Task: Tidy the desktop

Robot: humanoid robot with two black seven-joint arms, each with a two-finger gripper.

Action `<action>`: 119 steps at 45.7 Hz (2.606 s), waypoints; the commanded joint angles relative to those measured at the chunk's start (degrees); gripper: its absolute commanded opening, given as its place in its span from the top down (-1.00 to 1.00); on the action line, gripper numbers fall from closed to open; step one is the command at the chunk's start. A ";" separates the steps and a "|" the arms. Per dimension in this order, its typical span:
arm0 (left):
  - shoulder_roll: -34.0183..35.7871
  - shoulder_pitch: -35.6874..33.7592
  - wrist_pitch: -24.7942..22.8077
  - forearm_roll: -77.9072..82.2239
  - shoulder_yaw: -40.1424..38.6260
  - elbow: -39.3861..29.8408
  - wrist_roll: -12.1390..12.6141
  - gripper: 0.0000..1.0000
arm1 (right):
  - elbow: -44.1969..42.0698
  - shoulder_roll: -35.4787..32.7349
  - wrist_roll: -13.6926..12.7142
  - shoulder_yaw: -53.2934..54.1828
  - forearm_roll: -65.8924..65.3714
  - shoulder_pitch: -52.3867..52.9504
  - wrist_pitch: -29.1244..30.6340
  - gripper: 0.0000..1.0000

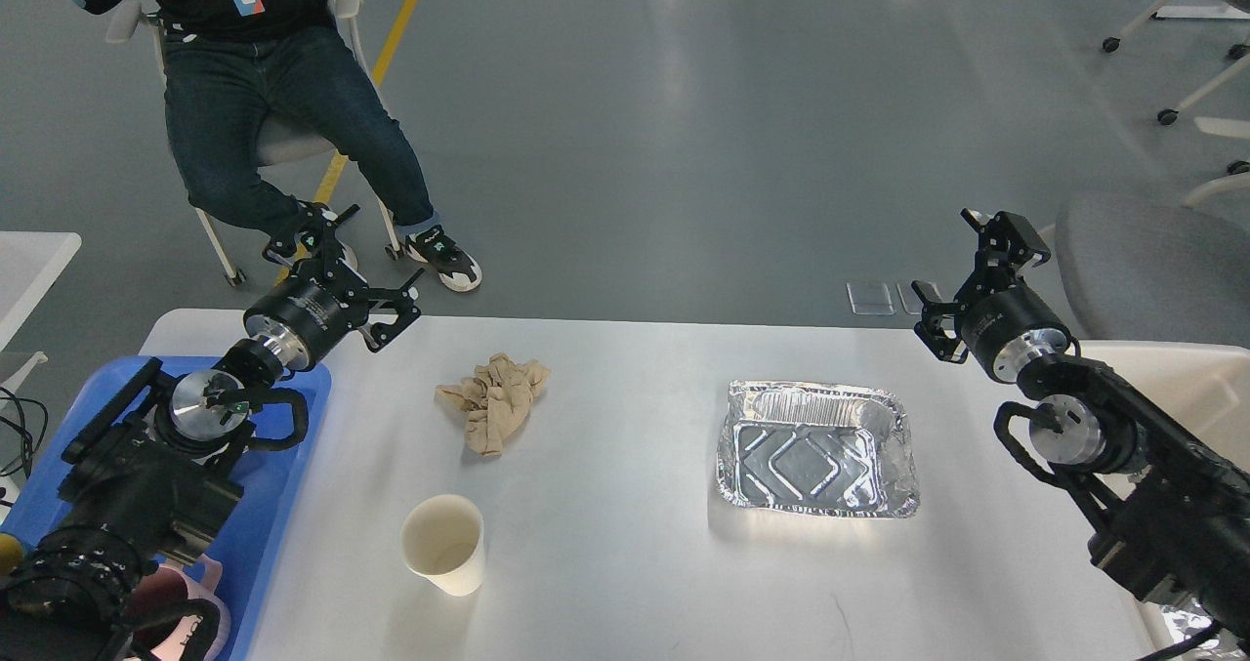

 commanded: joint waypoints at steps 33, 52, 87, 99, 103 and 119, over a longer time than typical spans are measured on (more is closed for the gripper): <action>-4.80 6.39 -4.05 -0.68 -11.30 0.07 -0.35 -0.94 | 0.89 1.25 0.00 0.09 0.27 0.44 1.37 -1.00; -4.01 8.41 -8.62 -0.60 -10.51 -0.01 -2.46 -0.94 | 1.95 2.48 0.88 0.71 0.18 -0.17 2.42 -1.00; -0.85 8.94 -8.62 0.02 -4.19 -0.01 -2.11 -0.94 | 4.14 -3.05 0.35 -2.98 -9.82 -4.04 5.86 -1.00; 0.29 10.25 -8.53 0.11 -4.10 -0.01 -1.41 -0.94 | 16.00 -15.35 0.09 -4.65 -19.06 -11.24 5.86 -1.00; 0.29 11.04 -8.62 0.11 -4.10 -0.01 -1.41 -0.94 | 20.22 -20.97 0.09 -4.74 -21.96 -13.00 5.94 -1.00; -0.67 12.01 -8.62 0.19 -3.57 -0.01 -1.41 -0.94 | 38.32 -52.88 0.35 -4.56 -23.64 -16.70 9.45 -1.00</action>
